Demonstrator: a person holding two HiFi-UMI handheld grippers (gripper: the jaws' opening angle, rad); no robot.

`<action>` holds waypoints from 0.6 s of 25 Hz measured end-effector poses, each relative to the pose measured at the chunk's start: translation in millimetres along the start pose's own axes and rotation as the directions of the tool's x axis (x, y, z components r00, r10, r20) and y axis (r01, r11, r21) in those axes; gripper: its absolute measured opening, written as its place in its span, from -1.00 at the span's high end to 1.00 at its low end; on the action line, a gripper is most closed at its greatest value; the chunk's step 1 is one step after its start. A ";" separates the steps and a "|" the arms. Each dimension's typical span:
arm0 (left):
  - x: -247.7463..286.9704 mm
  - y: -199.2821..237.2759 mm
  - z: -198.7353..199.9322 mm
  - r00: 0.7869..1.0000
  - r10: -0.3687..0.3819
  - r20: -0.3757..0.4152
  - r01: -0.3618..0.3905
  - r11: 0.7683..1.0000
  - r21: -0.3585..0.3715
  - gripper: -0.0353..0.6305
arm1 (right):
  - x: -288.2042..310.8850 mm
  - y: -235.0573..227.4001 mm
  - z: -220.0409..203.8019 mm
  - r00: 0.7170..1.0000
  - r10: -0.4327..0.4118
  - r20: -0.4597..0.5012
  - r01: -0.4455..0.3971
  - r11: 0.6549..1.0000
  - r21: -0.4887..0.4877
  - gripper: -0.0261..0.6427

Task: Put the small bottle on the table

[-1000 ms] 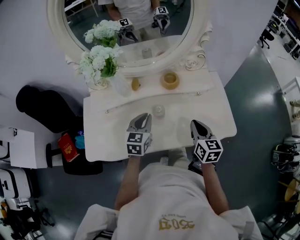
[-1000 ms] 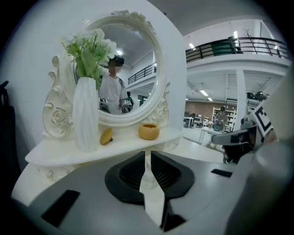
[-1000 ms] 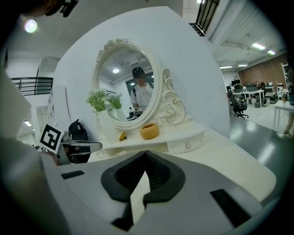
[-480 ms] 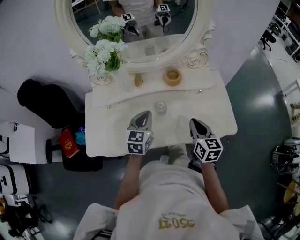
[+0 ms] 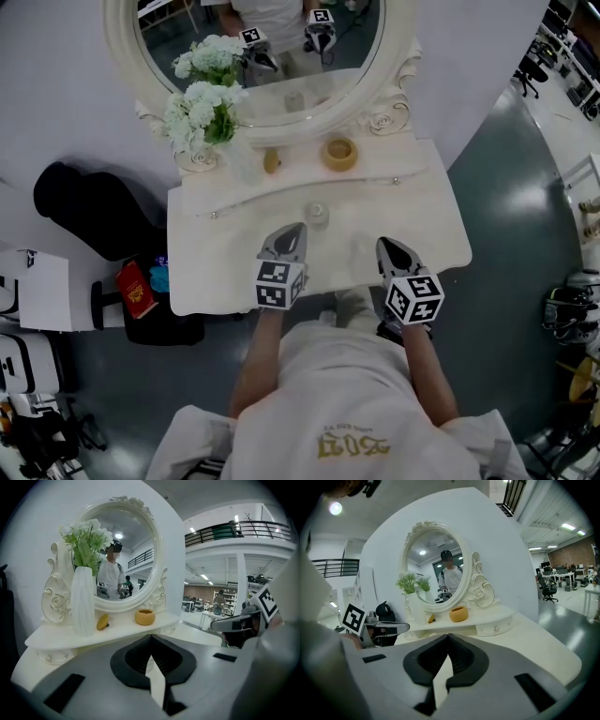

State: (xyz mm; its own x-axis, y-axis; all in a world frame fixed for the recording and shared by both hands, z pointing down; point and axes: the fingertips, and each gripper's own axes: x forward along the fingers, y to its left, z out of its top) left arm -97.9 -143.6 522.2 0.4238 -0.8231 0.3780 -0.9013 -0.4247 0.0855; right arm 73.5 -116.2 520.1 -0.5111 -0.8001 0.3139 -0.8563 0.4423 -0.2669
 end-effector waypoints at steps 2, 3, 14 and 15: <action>1.9 -3.6 -2.0 1.000 -0.007 -0.005 0.007 1.000 0.004 0.84 | -2.2 -1.9 -1.2 1.000 -0.005 0.001 0.005 1.000 0.000 0.88; 2.4 -5.0 -3.3 1.000 -0.010 -0.009 0.010 1.000 0.007 0.85 | -3.2 -2.7 -1.9 1.000 -0.007 0.001 0.007 1.000 0.001 0.88; 7.7 -13.7 -9.1 0.999 -0.031 -0.027 0.031 0.999 0.008 0.85 | -10.6 -5.9 -9.8 1.000 -0.005 -0.011 0.005 1.000 0.002 0.88; 8.0 -13.6 -9.7 0.999 -0.029 -0.027 0.029 1.000 0.008 0.85 | -10.8 -6.9 -9.8 1.000 -0.007 -0.009 0.007 1.000 0.004 0.88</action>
State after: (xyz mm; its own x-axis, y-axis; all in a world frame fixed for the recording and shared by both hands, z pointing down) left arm -83.1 -140.7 533.0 0.4471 -0.8000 0.4001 -0.8878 -0.4515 0.0893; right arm 84.2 -106.6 527.4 -0.5056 -0.7996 0.3240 -0.8596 0.4347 -0.2685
